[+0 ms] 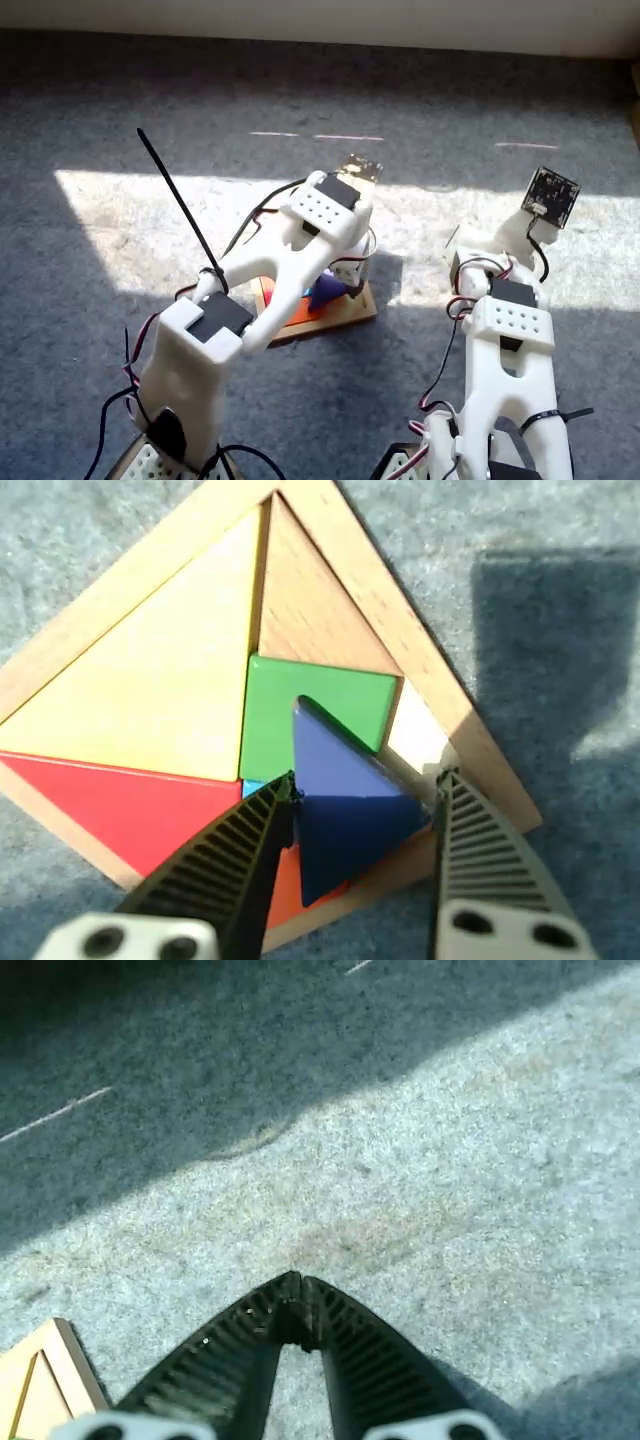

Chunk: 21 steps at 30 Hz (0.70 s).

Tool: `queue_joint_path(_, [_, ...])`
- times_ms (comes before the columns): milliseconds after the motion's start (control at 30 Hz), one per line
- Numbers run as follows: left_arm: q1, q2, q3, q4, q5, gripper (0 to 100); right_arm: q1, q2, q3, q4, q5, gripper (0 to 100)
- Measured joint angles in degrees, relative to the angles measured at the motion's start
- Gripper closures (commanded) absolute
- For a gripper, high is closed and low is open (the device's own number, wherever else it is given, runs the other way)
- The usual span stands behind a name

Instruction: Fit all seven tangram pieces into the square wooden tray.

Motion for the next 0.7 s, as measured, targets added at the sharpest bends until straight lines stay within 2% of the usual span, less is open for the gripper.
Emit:
queue_joint_path(567, [1.0, -9.1, 0.7, 2.1, 0.1, 76, 0.0, 0.0, 0.0, 0.0, 0.0, 98.5])
queue_joint_path(700, [-1.4, -11.6, 1.0, 4.4, 0.1, 76, 0.0, 0.0, 0.0, 0.0, 0.0, 98.5])
